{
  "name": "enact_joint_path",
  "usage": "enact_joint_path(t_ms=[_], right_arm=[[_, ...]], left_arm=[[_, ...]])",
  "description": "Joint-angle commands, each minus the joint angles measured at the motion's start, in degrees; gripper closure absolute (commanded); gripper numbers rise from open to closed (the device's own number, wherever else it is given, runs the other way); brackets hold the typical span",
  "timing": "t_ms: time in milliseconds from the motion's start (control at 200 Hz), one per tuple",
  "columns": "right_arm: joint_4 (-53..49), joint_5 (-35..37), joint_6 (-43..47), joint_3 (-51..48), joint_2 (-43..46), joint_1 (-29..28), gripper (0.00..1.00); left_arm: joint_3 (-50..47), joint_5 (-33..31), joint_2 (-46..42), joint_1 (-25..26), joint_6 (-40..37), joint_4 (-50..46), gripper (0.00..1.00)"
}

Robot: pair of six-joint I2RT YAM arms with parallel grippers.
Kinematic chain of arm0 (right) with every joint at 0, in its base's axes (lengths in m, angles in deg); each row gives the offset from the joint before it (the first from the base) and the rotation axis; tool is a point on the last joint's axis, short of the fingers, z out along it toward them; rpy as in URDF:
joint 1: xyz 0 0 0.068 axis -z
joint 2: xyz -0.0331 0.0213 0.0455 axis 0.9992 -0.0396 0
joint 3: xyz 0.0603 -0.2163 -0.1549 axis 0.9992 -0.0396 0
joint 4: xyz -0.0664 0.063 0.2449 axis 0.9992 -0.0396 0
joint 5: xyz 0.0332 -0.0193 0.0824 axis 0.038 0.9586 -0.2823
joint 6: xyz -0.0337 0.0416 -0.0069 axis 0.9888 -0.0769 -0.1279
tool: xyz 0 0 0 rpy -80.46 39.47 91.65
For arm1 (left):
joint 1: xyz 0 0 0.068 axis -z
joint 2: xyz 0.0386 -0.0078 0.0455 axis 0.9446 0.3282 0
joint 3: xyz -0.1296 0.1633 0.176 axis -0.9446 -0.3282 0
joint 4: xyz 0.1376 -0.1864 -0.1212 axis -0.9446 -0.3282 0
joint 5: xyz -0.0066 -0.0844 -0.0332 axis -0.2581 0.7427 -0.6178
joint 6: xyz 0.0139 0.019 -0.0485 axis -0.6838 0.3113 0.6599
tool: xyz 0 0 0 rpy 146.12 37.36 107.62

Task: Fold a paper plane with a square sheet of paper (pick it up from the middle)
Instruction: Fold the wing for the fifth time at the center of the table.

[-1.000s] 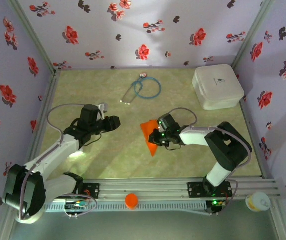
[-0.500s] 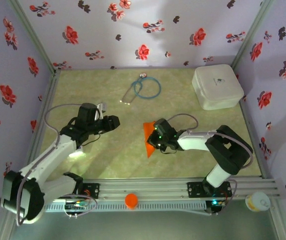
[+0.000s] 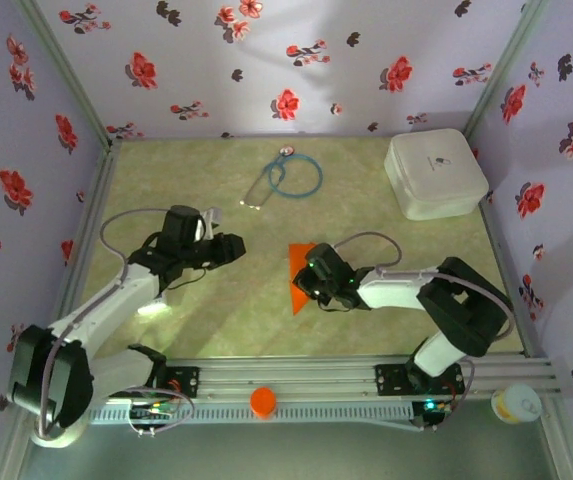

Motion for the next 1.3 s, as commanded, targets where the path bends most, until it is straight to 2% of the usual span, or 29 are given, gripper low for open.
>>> enact_joint_path(t_ms=[0, 80, 240, 470, 585, 765, 905, 990, 1085, 1250, 1295], right_arm=[[-0.23, 4.02, 1.54, 0.50, 4.42, 0.26, 0.85], [-2.82, 4.17, 2.59, 0.29, 6.01, 1.56, 0.84], [-1.30, 3.38, 2.61, -3.10, 8.49, 4.30, 0.84], [-2.30, 3.91, 5.44, -5.29, 12.51, 5.45, 0.84], [-6.80, 6.89, 6.86, -5.33, 15.21, 5.46, 0.84], [-6.77, 9.40, 8.77, -8.82, 21.89, 5.92, 0.84], [-11.90, 13.22, 9.72, -10.28, 28.03, 5.93, 0.73], [-14.58, 13.43, 12.28, -10.39, 30.50, 6.09, 0.71], [-16.21, 13.70, 12.81, -10.81, 32.92, 6.35, 0.63], [-7.61, 10.13, 13.80, -15.78, 37.07, 6.58, 0.45], [-7.64, 10.28, 12.85, -16.19, 37.93, 6.61, 0.44]], left_arm=[[2.72, 2.59, 3.36, 1.32, 0.53, 2.62, 0.71], [4.12, 2.81, 6.62, 2.42, 1.08, 3.60, 0.74], [7.52, 3.25, 12.52, 5.64, 1.65, 5.39, 0.79], [11.79, 3.23, 20.45, 11.31, 2.36, 6.65, 0.85], [14.06, 3.31, 24.12, 13.80, 2.62, 6.69, 0.86], [18.21, 3.29, 29.74, 15.42, 3.02, 5.40, 0.88], [20.76, 3.34, 33.15, 15.86, 3.81, 5.01, 0.88], [21.75, 3.33, 34.66, 15.97, 3.92, 5.02, 0.88], [22.74, 3.32, 36.37, 15.95, 3.76, 4.28, 0.87], [24.00, 4.85, 39.29, 15.95, 3.56, 4.74, 0.89], [23.93, 4.67, 39.77, 15.95, 3.64, 4.91, 0.89]])
